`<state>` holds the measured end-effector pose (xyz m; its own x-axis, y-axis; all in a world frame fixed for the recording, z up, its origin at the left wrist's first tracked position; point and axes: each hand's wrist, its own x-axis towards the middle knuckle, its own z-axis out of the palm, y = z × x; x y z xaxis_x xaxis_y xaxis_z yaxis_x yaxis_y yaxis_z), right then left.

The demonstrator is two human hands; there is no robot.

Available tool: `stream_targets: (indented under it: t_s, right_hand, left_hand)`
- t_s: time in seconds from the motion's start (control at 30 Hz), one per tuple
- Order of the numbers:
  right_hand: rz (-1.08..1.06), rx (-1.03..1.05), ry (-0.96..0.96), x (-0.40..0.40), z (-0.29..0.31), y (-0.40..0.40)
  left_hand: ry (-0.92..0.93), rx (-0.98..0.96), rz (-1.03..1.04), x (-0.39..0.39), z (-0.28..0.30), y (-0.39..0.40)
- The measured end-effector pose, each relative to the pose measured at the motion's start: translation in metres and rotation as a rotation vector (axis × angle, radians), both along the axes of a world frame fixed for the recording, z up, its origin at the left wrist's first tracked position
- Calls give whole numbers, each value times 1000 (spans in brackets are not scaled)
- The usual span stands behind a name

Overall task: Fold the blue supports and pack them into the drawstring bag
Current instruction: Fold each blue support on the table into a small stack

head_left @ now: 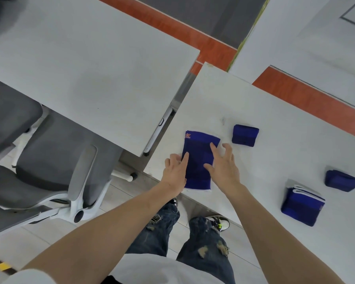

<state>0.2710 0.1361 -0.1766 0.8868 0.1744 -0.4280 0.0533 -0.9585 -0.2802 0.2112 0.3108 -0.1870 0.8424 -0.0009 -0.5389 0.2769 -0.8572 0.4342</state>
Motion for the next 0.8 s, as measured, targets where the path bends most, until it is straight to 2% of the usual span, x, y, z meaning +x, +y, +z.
stream_targets:
  t_s: [0.1, 0.2, 0.3, 0.4, 0.5, 0.57, 0.7, 0.8]
  right_hand:
    - [-11, 14, 15, -1, 0, -5]
    - [-11, 16, 26, -1, -1, -6]
    - [-18, 10, 34, -1, -2, -7]
    - [-13, 21, 43, -2, 0, -6]
    - [-21, 56, 61, -2, 2, -6]
    - [-127, 211, 83, 0, 3, -5]
    - [-641, 857, 252, 4, 21, 0]
    - [-759, 993, 275, 9, 32, -4]
  left_hand:
    - [-22, -193, 171, 6, 1, 0]
    - [-41, -450, 475, 22, 0, 1]
    - [29, -536, 705, 39, 5, -2]
    - [143, -624, 772, 51, 9, -6]
    - [195, -616, 704, 59, 15, -12]
    - [184, -582, 672, 63, 19, -13]
    - [156, -742, 705, 60, 33, -11]
    - [122, -915, 693, 57, 51, -6]
